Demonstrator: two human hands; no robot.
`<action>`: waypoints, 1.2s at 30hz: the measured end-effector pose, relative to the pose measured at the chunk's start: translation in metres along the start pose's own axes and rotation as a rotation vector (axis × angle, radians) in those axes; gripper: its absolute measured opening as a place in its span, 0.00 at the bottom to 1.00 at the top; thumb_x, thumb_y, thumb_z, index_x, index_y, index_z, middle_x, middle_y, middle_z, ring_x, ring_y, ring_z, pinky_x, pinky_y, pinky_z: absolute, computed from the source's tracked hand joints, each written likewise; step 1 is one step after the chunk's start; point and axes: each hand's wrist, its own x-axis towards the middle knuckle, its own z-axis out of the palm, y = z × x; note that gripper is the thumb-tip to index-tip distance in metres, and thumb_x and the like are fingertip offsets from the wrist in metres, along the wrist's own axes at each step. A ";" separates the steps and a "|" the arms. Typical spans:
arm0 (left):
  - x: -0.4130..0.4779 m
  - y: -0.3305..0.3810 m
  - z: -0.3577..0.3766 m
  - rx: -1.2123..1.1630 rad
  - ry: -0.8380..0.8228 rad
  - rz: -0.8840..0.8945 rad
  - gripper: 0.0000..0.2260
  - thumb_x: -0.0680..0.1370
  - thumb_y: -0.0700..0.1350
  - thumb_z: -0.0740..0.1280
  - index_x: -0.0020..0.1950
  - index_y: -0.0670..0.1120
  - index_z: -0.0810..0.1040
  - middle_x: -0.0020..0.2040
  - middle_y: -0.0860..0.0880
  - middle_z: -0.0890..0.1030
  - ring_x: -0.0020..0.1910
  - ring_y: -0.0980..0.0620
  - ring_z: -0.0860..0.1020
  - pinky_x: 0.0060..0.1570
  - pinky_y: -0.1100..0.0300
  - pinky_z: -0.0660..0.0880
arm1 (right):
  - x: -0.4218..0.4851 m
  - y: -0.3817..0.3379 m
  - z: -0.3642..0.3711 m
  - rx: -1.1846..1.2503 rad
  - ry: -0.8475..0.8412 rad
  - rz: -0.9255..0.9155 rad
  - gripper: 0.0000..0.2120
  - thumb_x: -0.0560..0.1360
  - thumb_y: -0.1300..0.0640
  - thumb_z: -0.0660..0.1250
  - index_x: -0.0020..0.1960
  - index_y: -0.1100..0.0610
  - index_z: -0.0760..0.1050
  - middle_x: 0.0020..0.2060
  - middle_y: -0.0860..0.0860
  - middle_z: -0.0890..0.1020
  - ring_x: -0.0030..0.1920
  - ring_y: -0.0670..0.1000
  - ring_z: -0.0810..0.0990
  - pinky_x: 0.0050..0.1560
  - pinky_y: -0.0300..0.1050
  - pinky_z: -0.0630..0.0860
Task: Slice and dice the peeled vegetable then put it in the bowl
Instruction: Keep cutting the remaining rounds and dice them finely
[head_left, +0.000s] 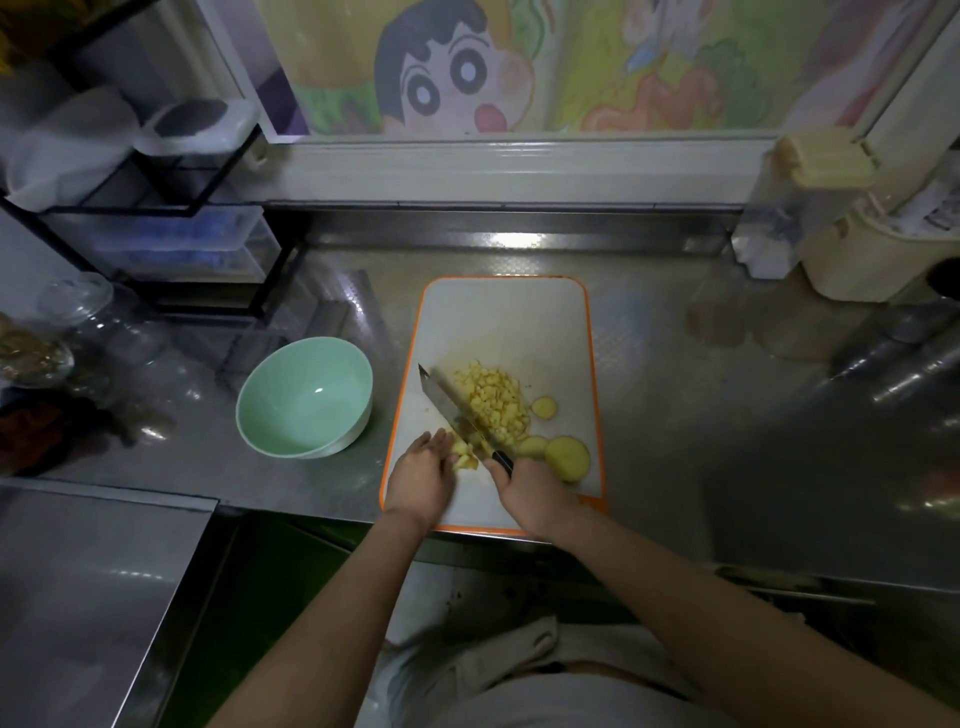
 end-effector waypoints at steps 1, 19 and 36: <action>-0.001 0.000 -0.001 -0.004 -0.004 -0.001 0.19 0.81 0.45 0.56 0.72 0.45 0.66 0.72 0.48 0.68 0.73 0.49 0.61 0.68 0.61 0.59 | 0.001 0.001 -0.004 0.032 -0.018 -0.004 0.20 0.81 0.45 0.53 0.41 0.59 0.71 0.41 0.59 0.78 0.45 0.58 0.79 0.43 0.46 0.73; -0.012 0.009 -0.011 -0.274 0.103 -0.070 0.13 0.77 0.39 0.64 0.60 0.39 0.75 0.57 0.41 0.77 0.57 0.44 0.75 0.59 0.54 0.71 | -0.022 -0.005 -0.032 0.070 0.003 -0.125 0.22 0.81 0.46 0.53 0.32 0.55 0.65 0.28 0.50 0.69 0.29 0.46 0.68 0.27 0.39 0.61; -0.009 0.014 -0.010 -0.262 0.148 -0.176 0.08 0.76 0.40 0.65 0.53 0.40 0.79 0.52 0.42 0.80 0.52 0.43 0.77 0.50 0.57 0.71 | -0.033 -0.013 -0.033 -0.054 -0.112 -0.079 0.24 0.82 0.47 0.51 0.31 0.56 0.61 0.28 0.51 0.66 0.28 0.47 0.65 0.27 0.39 0.60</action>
